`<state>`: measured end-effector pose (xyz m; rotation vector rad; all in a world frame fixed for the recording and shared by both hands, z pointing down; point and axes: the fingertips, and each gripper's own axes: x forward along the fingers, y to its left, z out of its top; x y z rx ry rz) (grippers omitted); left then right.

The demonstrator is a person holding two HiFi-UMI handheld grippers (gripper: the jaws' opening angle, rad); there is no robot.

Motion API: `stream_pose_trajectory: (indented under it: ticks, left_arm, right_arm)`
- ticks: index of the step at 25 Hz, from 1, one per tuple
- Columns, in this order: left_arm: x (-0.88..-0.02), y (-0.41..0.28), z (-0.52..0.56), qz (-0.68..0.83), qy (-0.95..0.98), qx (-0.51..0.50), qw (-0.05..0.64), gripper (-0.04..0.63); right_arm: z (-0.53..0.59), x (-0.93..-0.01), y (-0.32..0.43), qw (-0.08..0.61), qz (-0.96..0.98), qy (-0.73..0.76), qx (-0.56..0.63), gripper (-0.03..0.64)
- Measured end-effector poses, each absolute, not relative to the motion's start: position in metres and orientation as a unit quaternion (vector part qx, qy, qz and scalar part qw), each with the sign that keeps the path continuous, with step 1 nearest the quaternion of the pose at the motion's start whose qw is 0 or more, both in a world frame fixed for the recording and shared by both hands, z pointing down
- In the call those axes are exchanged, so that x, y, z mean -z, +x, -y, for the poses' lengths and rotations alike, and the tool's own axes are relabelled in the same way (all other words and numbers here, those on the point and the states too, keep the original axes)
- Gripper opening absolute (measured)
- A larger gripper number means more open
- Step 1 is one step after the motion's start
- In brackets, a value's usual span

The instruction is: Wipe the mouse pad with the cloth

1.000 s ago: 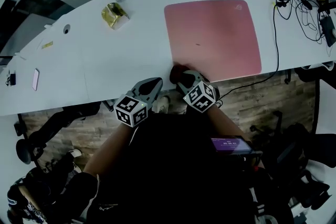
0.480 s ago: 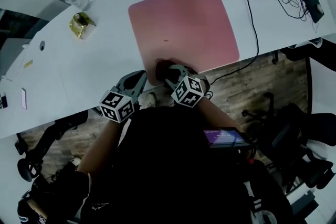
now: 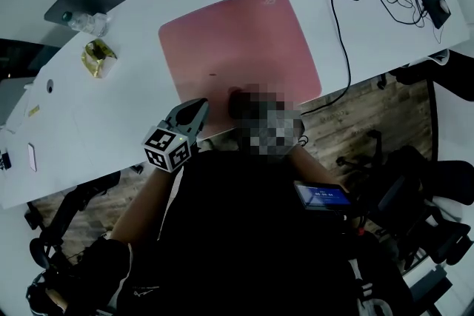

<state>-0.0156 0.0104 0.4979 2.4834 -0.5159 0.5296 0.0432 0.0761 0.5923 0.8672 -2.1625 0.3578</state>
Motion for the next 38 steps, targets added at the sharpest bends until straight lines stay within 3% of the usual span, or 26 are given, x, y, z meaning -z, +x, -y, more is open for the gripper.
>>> stream_pose_trajectory:
  ticks: [23,31,38]
  left_arm:
    - [-0.503,0.069,0.001,0.192,0.919,-0.215,0.268,0.008]
    - [-0.5,0.055,0.001,0.227,0.911,-0.212,0.27,0.008]
    - [-0.495,0.036,0.0,0.26,0.902,-0.211,0.272,0.009]
  right_arm:
    - [-0.082,-0.592,0.259,0.317,0.806,0.467,-0.179,0.132]
    - [-0.077,-0.587,0.314,0.284,0.775,0.524,-0.21,0.132]
    - [-0.031,-0.58,0.318,0.283,0.775,0.527,-0.205,0.132]
